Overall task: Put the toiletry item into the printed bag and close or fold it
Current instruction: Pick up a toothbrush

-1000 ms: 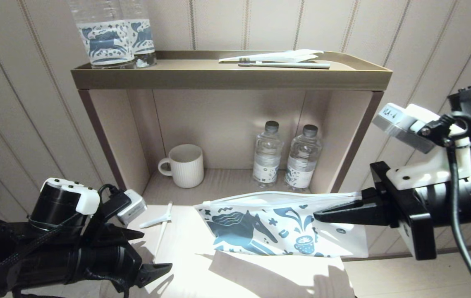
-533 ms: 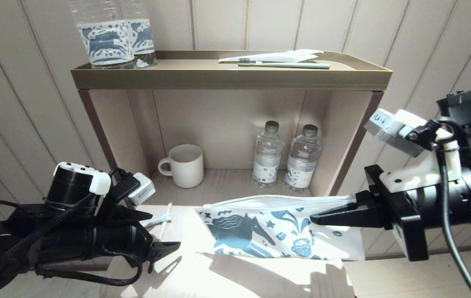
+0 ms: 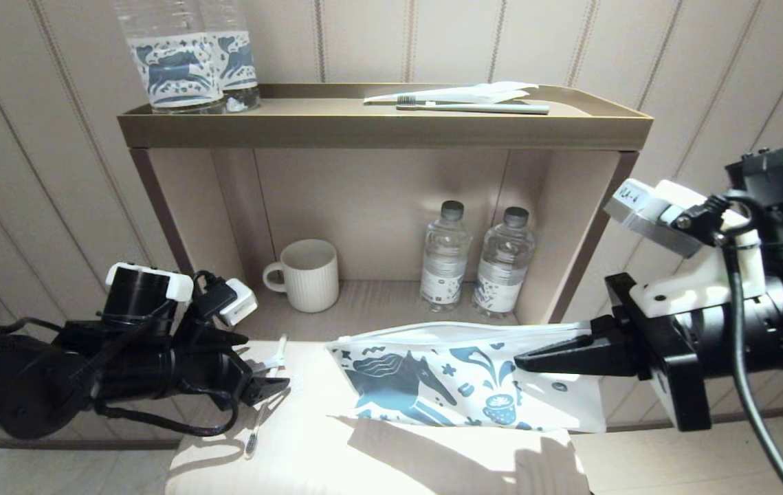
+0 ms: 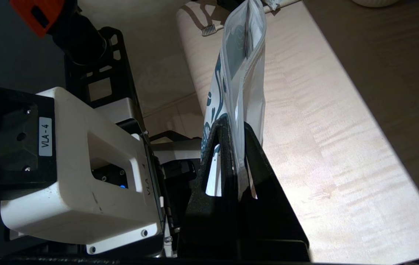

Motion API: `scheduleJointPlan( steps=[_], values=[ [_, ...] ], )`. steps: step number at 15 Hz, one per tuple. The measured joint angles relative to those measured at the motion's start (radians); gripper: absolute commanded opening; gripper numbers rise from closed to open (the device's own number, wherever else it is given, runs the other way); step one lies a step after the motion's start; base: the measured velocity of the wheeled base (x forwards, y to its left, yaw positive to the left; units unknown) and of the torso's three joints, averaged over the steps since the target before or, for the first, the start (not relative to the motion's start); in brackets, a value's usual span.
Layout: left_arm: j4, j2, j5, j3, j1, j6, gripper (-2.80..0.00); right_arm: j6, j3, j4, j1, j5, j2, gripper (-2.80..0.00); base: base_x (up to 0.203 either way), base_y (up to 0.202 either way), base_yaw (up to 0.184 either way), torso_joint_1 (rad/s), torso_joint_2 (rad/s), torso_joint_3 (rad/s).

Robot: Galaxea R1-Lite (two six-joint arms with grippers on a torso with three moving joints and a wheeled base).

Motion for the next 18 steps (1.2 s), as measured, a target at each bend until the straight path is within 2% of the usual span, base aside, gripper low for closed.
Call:
scheduleJointPlan(
  steps=[4, 5, 18],
  values=[
    [0.006, 0.026, -0.001, 0.003, 0.003, 0.016, 0.00, 0.003, -0.005, 0.000, 0.002, 0.001, 0.007, -2.80, 0.000, 0.000, 0.000, 0.000, 0.00, 0.000],
    [0.005, 0.027, -0.002, 0.008, 0.003, 0.023, -2.80, 0.003, -0.005, -0.001, 0.003, 0.001, 0.009, -2.80, 0.000, 0.000, 0.000, 0.000, 0.00, 0.000],
    [0.011, 0.036, 0.003, -0.001, -0.066, 0.025, -2.80, 0.003, -0.005, -0.002, 0.005, 0.002, 0.008, -2.80, 0.000, 0.000, 0.000, 0.000, 0.00, 0.000]
  ],
)
